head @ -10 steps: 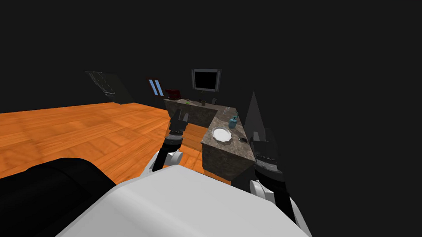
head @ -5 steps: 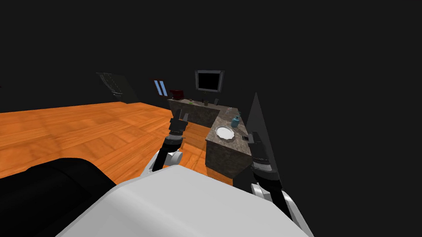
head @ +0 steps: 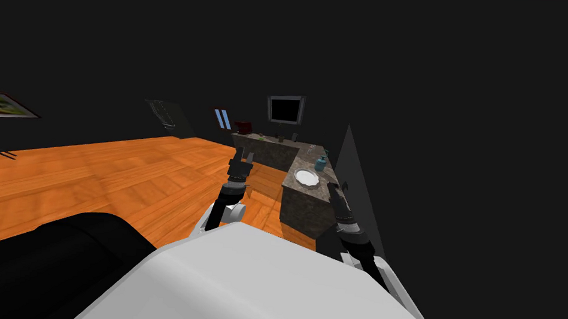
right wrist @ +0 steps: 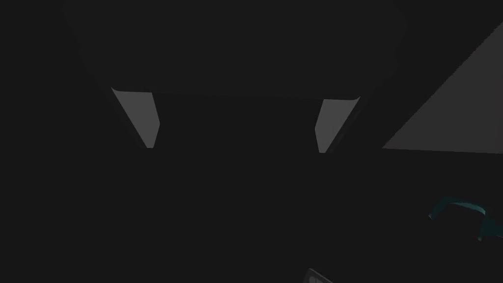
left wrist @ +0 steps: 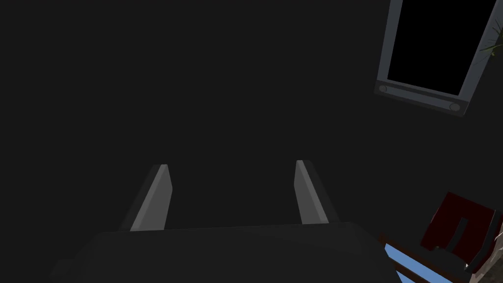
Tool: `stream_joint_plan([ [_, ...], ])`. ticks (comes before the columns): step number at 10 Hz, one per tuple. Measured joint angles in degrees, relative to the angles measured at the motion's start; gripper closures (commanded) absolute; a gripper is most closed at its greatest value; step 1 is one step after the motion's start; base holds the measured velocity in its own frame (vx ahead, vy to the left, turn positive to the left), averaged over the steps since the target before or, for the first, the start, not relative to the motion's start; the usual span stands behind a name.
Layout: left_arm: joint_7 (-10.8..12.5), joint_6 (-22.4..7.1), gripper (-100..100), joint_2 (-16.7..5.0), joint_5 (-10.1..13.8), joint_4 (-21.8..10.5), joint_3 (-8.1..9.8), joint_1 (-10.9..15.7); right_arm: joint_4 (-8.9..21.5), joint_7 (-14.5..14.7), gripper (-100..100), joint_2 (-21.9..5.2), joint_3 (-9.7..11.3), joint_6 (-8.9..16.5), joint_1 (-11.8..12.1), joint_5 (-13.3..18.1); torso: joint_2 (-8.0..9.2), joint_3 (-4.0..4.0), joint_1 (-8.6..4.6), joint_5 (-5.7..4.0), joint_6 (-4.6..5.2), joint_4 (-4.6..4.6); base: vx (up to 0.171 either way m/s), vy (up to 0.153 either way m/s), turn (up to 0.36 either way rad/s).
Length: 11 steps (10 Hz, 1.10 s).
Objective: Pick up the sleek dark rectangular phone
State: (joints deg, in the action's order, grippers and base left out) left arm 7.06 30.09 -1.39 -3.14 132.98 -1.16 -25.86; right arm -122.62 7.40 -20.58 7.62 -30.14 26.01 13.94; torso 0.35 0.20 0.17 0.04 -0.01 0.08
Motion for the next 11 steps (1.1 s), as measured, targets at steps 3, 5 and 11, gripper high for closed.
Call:
stream_joint_plan([
  [3, 0.0, 0.0, 0, 0.0, 0.0, 0.0, 0.01, -0.01, 3.03, 2.43, -100, -3.91, 0.93, -1.77, -0.17, 2.4, -0.05, -0.02, -0.1, -0.01, 0.02, 0.0, -0.086, 0.04, 0.106],
  [5, 0.0, 0.0, 0, 0.0, 0.0, 0.0, 0.01, -0.01, 5.75, 4.0, -100, -6.87, 1.39, -3.24, -0.5, 4.12, 0.0, 0.01, -0.06, -0.01, 0.03, 0.01, -0.087, 0.051, 0.096],
  [11, 0.0, 0.0, 0, -0.01, 0.0, 0.0, 0.01, -0.01, 14.41, 8.9, -100, -15.86, 3.28, -7.55, -1.7, 9.83, -0.07, -0.03, -0.13, -0.02, 0.03, 0.0, -0.069, 0.043, 0.132],
])
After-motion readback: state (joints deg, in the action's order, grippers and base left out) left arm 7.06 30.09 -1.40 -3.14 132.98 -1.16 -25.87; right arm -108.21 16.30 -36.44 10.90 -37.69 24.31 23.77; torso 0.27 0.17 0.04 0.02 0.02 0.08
